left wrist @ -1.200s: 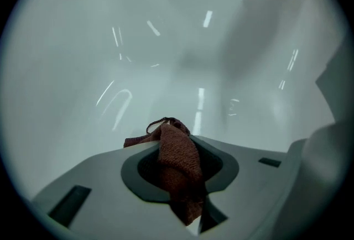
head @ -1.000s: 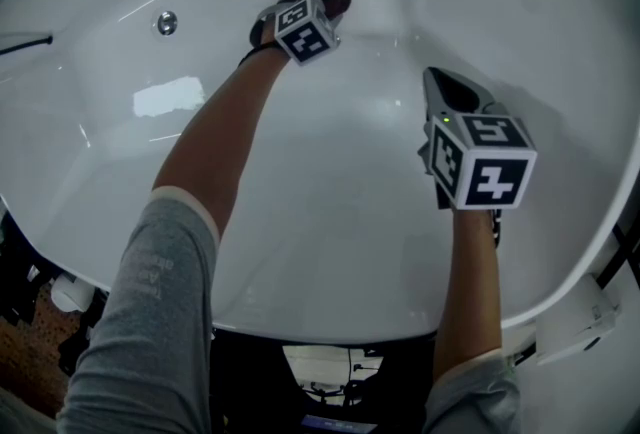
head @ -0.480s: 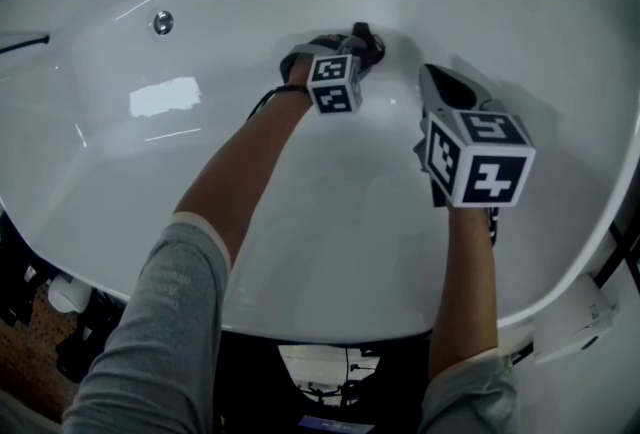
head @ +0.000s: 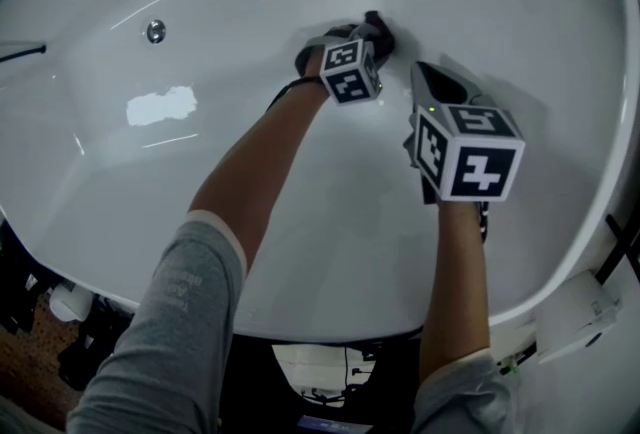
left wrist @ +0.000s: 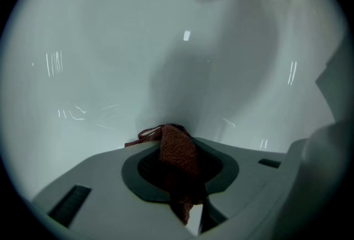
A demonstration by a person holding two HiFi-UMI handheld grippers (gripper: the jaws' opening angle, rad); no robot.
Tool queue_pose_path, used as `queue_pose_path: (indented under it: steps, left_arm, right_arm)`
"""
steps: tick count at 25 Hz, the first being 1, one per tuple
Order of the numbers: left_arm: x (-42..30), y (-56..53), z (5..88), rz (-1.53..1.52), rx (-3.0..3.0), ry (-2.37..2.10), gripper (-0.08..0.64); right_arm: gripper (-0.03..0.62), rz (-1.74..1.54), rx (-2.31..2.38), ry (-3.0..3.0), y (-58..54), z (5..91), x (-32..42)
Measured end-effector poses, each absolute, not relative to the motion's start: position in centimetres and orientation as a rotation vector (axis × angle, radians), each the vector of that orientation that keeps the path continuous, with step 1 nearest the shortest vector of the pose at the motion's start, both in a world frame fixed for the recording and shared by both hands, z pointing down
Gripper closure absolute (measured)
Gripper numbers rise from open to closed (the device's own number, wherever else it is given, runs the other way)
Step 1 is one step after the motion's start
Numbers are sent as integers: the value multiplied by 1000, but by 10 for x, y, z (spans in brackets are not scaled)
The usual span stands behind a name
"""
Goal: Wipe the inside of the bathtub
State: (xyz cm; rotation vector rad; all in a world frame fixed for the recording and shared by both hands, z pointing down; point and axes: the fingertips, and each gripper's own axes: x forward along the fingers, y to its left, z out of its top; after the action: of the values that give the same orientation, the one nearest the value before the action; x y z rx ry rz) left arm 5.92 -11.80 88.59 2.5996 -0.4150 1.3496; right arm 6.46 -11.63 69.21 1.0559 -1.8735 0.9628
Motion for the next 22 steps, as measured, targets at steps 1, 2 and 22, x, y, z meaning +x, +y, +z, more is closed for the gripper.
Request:
queue_pose_path:
  steps: [1,2,22]
  left_arm:
    - [62,-120,880,1332,2606,-431,462]
    - [65,-121,875,1311,2613,-445,462]
    - [149,-140,658,872,2867,-445,463]
  right_arm:
    - [583,967,1067,-1870,-117,692,67]
    - [583,973,1080,-1863,-118,691,70]
    - [583,913,1330,-1875,-102,526,134]
